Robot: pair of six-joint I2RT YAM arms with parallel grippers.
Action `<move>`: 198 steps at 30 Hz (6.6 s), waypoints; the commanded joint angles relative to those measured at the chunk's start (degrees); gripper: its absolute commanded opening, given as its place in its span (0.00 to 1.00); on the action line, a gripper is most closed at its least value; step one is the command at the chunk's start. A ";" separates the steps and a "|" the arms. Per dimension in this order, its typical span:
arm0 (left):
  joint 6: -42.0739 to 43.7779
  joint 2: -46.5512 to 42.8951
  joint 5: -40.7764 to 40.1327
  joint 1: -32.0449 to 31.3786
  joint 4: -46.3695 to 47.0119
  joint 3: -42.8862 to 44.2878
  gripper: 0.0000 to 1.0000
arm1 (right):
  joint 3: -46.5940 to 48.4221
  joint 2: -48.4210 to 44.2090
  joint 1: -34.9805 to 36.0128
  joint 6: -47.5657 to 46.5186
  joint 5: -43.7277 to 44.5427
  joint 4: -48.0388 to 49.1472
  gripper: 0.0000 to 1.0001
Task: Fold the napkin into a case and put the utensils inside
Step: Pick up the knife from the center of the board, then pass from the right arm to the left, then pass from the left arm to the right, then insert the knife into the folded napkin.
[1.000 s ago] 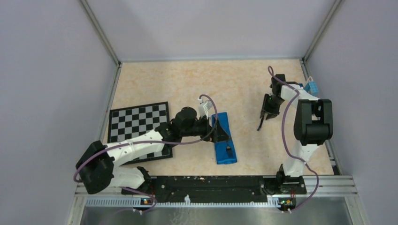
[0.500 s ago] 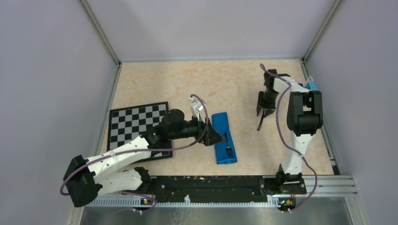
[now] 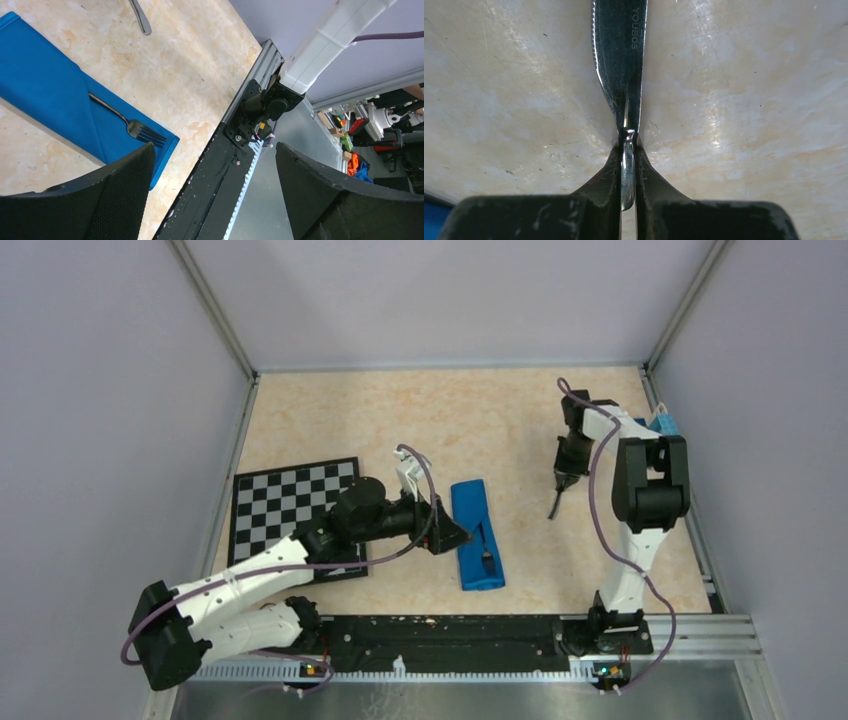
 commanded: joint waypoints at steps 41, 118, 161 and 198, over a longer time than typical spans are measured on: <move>11.11 55.40 3.92 -1.85 17.03 31.30 0.00 | -29.60 -45.37 0.69 15.16 -28.12 19.78 0.04; 9.93 0.70 16.95 31.02 -24.30 5.63 0.85 | -42.20 -65.22 58.18 -4.64 7.28 26.95 0.00; -22.74 30.50 -3.28 -5.26 33.99 -16.87 0.00 | -39.55 -42.65 69.55 37.16 24.96 18.21 0.00; -24.82 33.83 -4.23 -5.80 26.72 -15.29 0.00 | -33.74 -32.33 69.43 33.71 29.26 15.89 0.00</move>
